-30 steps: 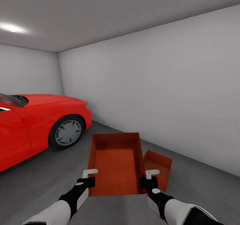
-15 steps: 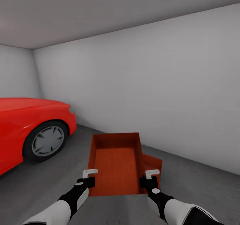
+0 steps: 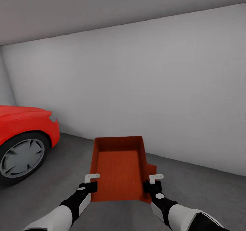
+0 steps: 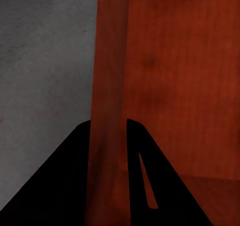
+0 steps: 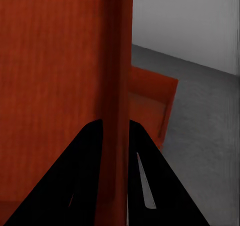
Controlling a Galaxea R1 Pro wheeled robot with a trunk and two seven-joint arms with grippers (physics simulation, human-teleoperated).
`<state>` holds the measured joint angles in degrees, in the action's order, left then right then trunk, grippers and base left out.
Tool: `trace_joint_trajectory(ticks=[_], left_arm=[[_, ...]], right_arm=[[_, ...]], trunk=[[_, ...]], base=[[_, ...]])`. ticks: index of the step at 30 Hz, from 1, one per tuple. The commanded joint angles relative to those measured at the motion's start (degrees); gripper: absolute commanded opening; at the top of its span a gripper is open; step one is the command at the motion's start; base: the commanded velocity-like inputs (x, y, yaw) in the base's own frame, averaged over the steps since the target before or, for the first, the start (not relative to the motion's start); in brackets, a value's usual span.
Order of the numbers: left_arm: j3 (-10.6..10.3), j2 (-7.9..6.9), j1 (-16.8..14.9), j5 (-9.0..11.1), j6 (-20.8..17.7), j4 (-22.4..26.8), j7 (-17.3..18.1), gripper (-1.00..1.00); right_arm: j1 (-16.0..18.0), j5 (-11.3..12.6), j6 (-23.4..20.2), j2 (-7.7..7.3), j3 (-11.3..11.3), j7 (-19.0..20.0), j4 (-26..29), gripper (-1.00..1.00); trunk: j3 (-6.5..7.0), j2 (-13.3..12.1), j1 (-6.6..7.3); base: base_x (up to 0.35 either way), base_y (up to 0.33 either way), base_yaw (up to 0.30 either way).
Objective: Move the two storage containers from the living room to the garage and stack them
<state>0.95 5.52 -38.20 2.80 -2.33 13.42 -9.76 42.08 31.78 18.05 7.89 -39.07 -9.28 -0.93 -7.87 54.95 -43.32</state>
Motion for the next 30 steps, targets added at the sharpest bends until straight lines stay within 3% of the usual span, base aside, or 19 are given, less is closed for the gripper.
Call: trace_joint_trajectory(ticks=[1,30], left_arm=[[1.67,-1.83,-0.03,-0.33,0.05,0.99,-0.43,-1.00],[1.68,-1.83,-0.03,-0.32,0.05,1.07,-0.43,-1.00]], right_arm=[[0.02,0.04,-0.03,0.02,2.16,-0.13,-0.10,-1.00],[0.02,0.04,-0.03,0.02,2.16,-0.10,-0.10,-1.00]], trunk=[[-0.09,0.06,-0.04],[-0.09,0.06,-0.04]], base=[[0.317,0.121,-0.284],[0.315,0.150,-0.284]])
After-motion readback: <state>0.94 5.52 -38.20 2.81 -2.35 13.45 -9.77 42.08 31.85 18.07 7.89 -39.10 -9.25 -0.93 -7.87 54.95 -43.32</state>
